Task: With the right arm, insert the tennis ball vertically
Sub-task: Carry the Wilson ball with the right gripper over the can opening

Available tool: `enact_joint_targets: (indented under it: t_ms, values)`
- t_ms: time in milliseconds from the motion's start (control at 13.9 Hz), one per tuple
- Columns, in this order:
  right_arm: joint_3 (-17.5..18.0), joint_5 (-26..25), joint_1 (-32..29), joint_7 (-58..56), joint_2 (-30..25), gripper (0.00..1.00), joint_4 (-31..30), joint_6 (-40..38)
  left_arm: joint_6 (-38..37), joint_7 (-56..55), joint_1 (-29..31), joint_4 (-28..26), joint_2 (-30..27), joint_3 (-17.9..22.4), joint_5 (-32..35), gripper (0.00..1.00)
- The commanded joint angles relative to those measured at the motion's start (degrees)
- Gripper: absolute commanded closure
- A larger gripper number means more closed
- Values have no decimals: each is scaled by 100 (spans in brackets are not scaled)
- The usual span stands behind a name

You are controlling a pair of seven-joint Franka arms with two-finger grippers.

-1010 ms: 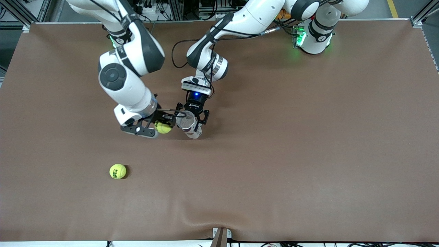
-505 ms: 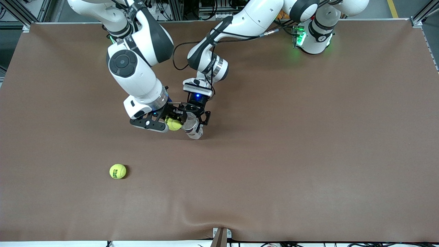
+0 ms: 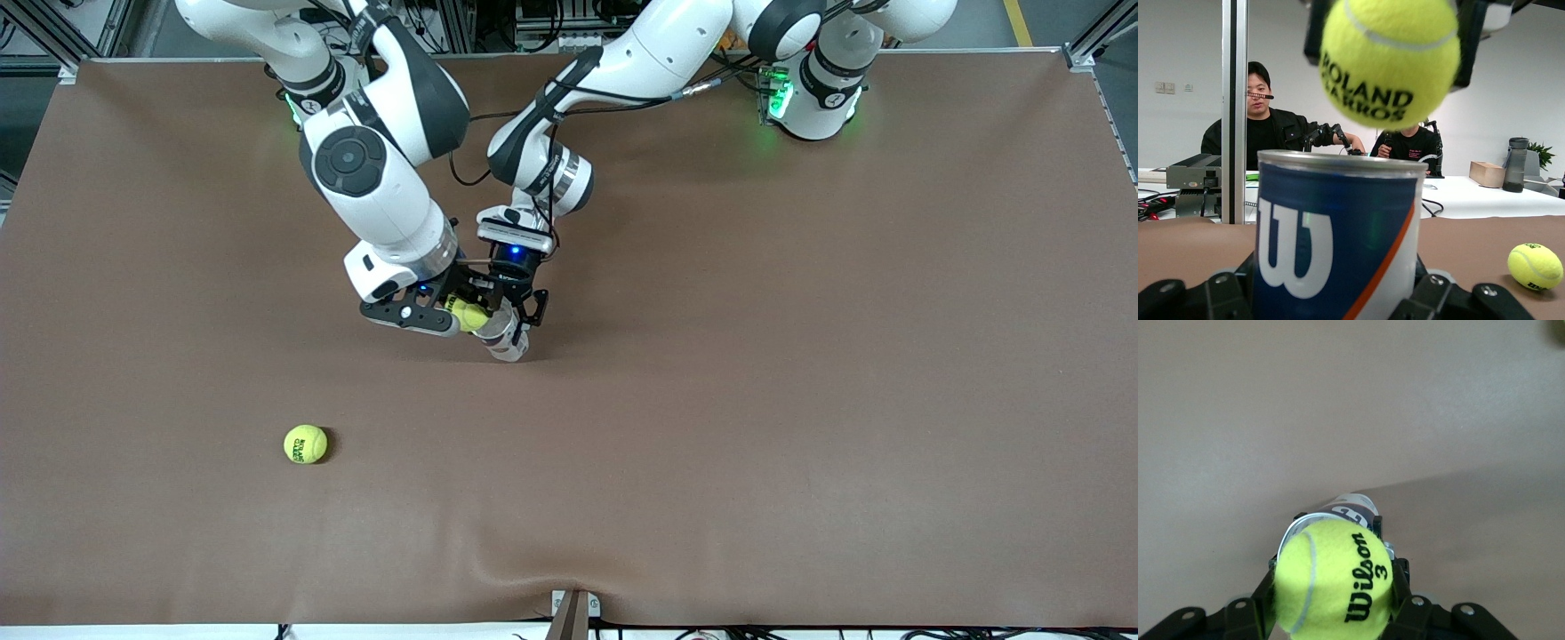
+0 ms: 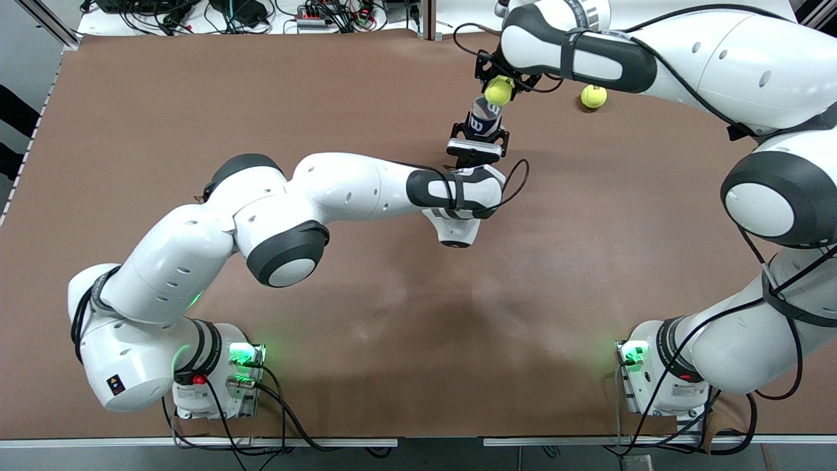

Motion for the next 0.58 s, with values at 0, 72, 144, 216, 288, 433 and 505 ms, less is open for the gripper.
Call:
enact_joint_targets:
  t_ms: [0, 72, 144, 216, 288, 433, 505]
  values:
    - [-66, 95, 117, 81, 174, 100, 216, -22, -172, -156, 77, 364, 288, -106, 347, 19]
    - [-66, 95, 126, 98, 209, 100, 234, -14, -181, -165, 77, 364, 297, -106, 356, 19]
    - [-66, 95, 152, 115, 244, 100, 235, 30, -181, -165, 77, 364, 297, -97, 348, 19]
    - [-66, 95, 161, 194, 262, 100, 235, 109, -181, -165, 77, 364, 297, -106, 347, 19]
    - [-66, 95, 161, 212, 279, 93, 243, 118, -181, -165, 77, 364, 297, -106, 347, 19]
    - [-66, 95, 144, 221, 280, 67, 304, 92, -181, -165, 77, 364, 297, -97, 347, 16]
    - [-75, 95, 144, 221, 280, 54, 314, 83, -181, -165, 77, 364, 297, -106, 356, 16]
